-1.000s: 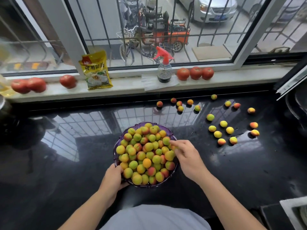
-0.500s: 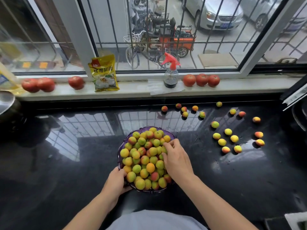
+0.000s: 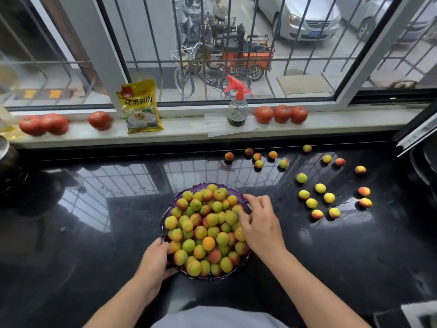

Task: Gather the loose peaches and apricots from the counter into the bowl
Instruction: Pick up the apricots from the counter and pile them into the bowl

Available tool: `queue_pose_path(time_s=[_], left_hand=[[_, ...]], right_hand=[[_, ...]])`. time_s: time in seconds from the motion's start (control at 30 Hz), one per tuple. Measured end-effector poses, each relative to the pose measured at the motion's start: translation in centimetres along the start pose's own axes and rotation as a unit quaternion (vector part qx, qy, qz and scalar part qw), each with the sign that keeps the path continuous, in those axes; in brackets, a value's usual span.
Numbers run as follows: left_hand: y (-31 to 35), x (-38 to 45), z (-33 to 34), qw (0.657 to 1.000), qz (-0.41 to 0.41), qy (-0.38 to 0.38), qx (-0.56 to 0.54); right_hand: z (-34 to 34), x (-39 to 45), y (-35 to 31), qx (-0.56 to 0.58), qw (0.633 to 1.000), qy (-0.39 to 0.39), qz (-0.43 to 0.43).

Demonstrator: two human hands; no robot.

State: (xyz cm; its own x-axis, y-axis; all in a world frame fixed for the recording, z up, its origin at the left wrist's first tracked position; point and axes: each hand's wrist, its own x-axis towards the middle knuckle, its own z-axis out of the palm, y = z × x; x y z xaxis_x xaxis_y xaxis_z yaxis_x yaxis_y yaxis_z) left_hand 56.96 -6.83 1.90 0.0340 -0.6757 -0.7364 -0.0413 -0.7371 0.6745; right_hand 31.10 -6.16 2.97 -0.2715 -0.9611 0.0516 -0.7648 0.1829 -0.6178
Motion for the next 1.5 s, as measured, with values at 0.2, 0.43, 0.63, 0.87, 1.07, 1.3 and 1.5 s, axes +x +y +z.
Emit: queue_pose_path(time_s=[0.2, 0.43, 0.63, 0.87, 1.07, 1.3, 1.5], left_hand=[[1.4, 1.3, -0.6, 1.000, -0.014, -0.003, 0.009], [6.7, 3.2, -1.6, 1.000, -0.010, -0.023, 0.001], [9.7, 4.8, -0.3, 0.995, -0.058, -0.084, 0.005], [8.7, 5.0, 0.2, 0.991, -0.071, -0.094, -0.068], [6.5, 5.5, 0.1, 0.986, -0.094, -0.079, -0.110], [4.4, 5.6, -0.4, 0.976, -0.101, -0.089, -0.173], [1.7, 4.5, -0.3, 0.971, -0.089, -0.082, -0.207]], right_hand=[[-2.9, 5.6, 5.8, -0.062, 0.991, -0.024, 0.116], [-1.7, 14.4, 4.8, -0.162, 0.974, -0.158, 0.033], [3.5, 22.0, 1.9, -0.208, 0.951, -0.227, -0.012], [8.8, 26.4, 1.6, -0.289, 0.928, -0.230, -0.051], [7.2, 21.3, 3.4, -0.148, 0.964, -0.222, -0.016], [0.5, 9.2, 7.2, 0.131, 0.961, -0.132, 0.205], [-3.6, 1.4, 5.1, 0.282, 0.925, -0.081, 0.240]])
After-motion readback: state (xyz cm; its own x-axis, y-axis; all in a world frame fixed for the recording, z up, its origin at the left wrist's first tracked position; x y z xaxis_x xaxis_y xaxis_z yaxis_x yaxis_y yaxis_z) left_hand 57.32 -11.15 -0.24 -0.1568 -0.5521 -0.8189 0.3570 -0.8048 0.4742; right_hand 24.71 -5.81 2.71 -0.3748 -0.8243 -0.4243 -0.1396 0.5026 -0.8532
